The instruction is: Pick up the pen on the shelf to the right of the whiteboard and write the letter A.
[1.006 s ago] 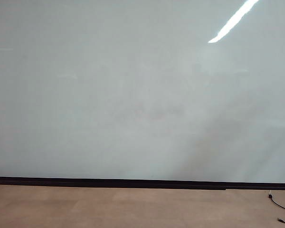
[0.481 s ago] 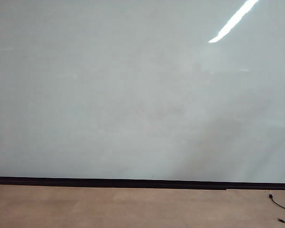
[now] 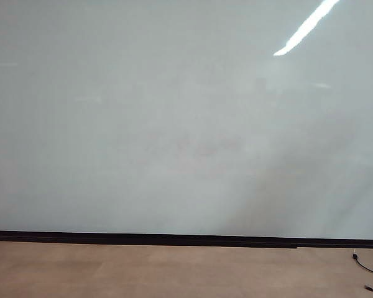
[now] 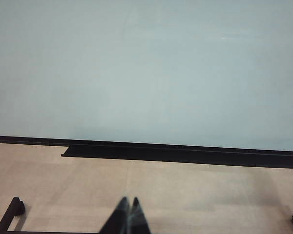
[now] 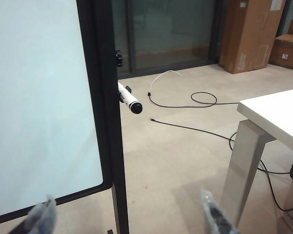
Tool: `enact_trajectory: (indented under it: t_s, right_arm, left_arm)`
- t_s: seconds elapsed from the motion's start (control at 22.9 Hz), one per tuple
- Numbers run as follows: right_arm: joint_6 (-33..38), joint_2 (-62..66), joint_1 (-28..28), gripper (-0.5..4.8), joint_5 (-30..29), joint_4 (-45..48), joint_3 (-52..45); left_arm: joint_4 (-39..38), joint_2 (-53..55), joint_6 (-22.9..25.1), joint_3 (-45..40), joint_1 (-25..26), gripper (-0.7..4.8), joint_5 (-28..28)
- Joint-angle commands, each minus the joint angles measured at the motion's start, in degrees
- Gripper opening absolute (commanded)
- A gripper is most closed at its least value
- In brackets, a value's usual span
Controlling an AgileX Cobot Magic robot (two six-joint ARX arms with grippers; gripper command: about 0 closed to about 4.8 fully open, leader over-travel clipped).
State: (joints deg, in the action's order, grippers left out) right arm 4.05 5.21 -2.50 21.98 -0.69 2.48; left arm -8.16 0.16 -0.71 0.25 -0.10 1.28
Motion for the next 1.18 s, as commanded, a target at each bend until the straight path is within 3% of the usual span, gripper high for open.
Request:
enact_trajectory:
  t_s: [0.04,0.13,0.48,0.7,1.18]
  right_arm:
    - [-0.3,3.1,-2.3,3.91,-3.8,2.8,2.1]
    - [-1.6,5.2,-3.8,3.92,-6.2,4.2,3.1]
    - [-9.7,15.1,-15.5,3.91,-25.2,14.5,3.6]
    - [-9.8,21.0,-23.0,3.91,-34.9,22.8,3.5]
    - [-10.3,31.1,-24.0,3.91,-36.0,32.5,3.5]
  left_arm:
    - [0.5,0.0,0.3,0.1,0.0,-0.04,0.0]
    - [0.5,0.0,0.2,0.1,0.0,-0.05,0.0]
    - [0.5,0.0,0.2,0.1,0.0,-0.05,0.0]
    - [0.5,0.0,0.3,0.1,0.0,-0.04,0.0]
    - [0.5,0.0,0.2,0.1,0.0,-0.05,0.0]
